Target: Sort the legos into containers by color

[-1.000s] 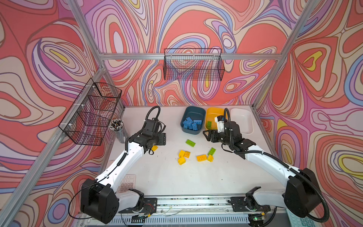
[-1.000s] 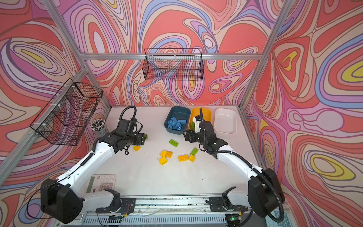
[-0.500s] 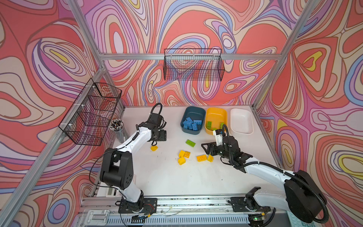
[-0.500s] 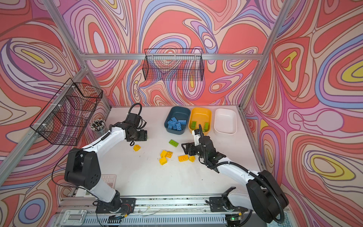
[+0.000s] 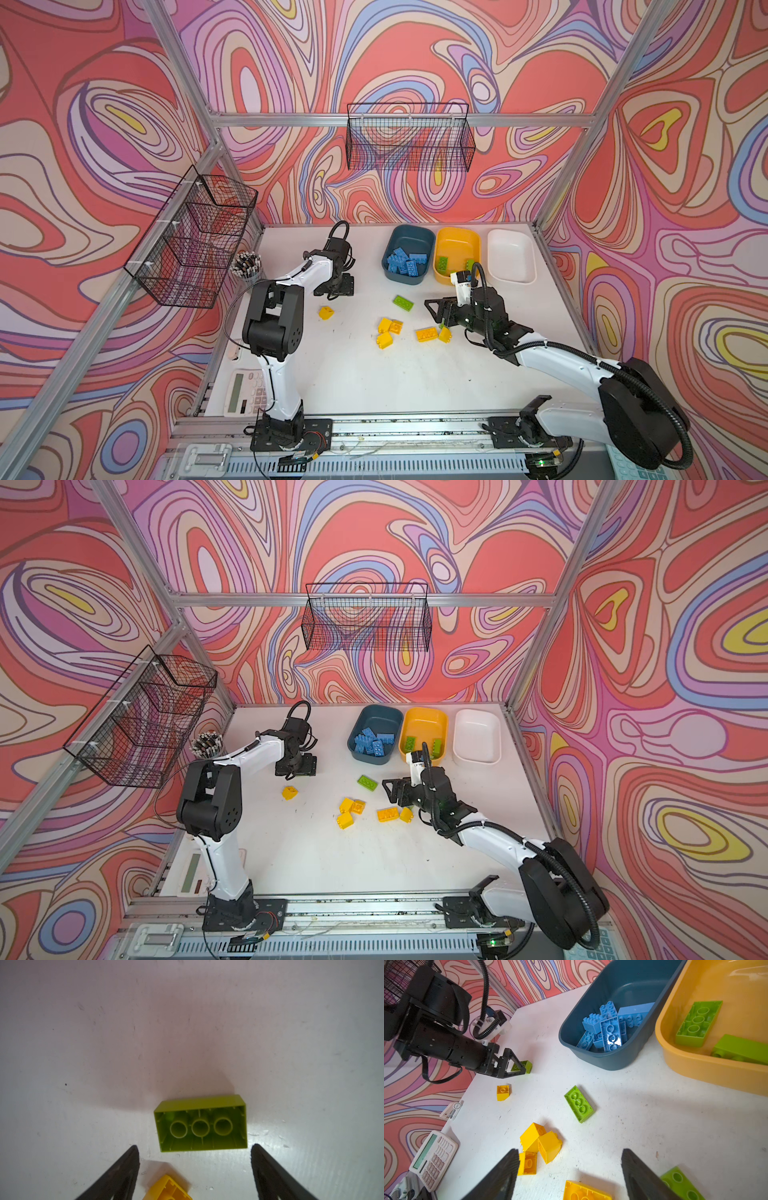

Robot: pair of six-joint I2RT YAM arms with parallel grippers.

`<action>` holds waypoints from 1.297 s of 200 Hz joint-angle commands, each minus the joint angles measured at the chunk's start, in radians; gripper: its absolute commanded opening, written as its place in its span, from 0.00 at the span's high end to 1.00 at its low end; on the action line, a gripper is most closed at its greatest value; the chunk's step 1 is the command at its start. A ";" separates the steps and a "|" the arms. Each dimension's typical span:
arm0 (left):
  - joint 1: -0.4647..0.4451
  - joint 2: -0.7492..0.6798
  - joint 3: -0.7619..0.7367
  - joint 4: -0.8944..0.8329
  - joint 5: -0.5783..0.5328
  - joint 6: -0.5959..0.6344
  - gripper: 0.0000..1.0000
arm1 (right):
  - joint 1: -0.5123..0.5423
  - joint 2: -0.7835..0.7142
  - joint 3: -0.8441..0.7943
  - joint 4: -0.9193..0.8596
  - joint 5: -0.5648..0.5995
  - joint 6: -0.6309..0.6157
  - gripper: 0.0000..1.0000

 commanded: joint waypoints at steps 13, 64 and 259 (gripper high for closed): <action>0.016 0.042 0.025 -0.031 0.000 0.017 0.15 | 0.007 0.014 -0.005 0.020 0.006 0.006 0.18; 0.018 0.084 0.057 -0.031 0.005 0.021 0.21 | 0.007 0.020 -0.005 0.018 0.012 0.003 0.19; 0.011 -0.076 0.032 -0.051 0.087 -0.005 0.55 | 0.007 -0.016 0.002 -0.006 0.000 0.005 0.20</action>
